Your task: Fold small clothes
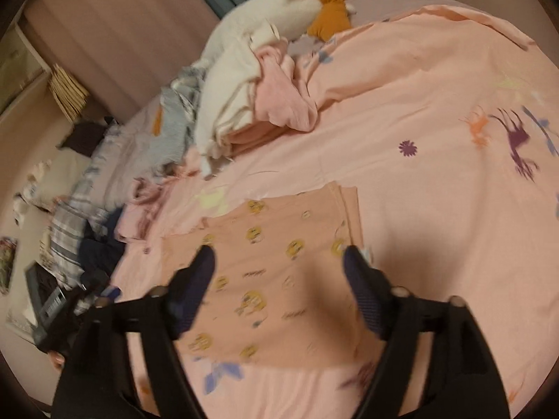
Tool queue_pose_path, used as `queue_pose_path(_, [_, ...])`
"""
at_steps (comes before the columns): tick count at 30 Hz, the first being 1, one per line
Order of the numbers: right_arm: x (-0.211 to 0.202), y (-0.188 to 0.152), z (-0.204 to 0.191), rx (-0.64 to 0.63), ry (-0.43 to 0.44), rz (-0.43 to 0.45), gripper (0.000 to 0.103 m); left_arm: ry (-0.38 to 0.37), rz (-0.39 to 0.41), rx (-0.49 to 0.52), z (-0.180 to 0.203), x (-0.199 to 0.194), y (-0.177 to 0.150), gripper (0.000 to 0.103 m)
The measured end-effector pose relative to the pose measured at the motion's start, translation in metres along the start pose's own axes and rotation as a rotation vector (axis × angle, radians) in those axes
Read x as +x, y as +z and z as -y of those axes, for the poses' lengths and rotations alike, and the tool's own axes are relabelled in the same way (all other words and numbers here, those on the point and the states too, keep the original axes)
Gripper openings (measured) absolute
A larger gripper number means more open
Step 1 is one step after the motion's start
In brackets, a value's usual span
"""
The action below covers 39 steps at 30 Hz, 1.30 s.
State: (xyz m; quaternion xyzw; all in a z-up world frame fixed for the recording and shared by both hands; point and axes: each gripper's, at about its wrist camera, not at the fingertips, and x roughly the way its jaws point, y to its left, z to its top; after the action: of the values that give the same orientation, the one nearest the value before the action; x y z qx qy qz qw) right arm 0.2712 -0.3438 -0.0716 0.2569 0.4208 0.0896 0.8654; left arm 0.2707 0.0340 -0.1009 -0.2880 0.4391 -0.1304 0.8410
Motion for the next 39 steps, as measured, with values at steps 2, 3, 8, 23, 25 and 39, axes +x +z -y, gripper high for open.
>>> queue_pose_path(2, [-0.008,-0.016,0.001,0.041,0.041,-0.004,0.089,-0.031,-0.022,-0.029,-0.009,-0.006,-0.022,0.083])
queue_pose_path(3, [-0.008,-0.024,0.003,0.064,0.058,-0.017,0.091,-0.048,-0.049,-0.049,-0.015,-0.003,-0.032,0.085])
queue_pose_path(8, [0.016,-0.089,0.014,0.161,0.116,-0.134,0.091,-0.120,-0.171,-0.212,-0.060,0.023,-0.081,0.086])
queue_pose_path(23, [0.094,-0.114,0.035,0.383,0.163,-0.122,0.091,-0.207,-0.079,-0.318,-0.080,0.096,-0.058,0.086])
queue_pose_path(25, [0.100,-0.106,0.035,0.386,0.165,-0.104,0.091,-0.206,-0.046,-0.325,-0.080,0.102,-0.052,0.086])
queue_pose_path(39, [0.136,-0.081,0.048,0.351,0.088,0.004,0.008,0.089,0.048,-0.253,-0.063,0.130,-0.031,0.013])
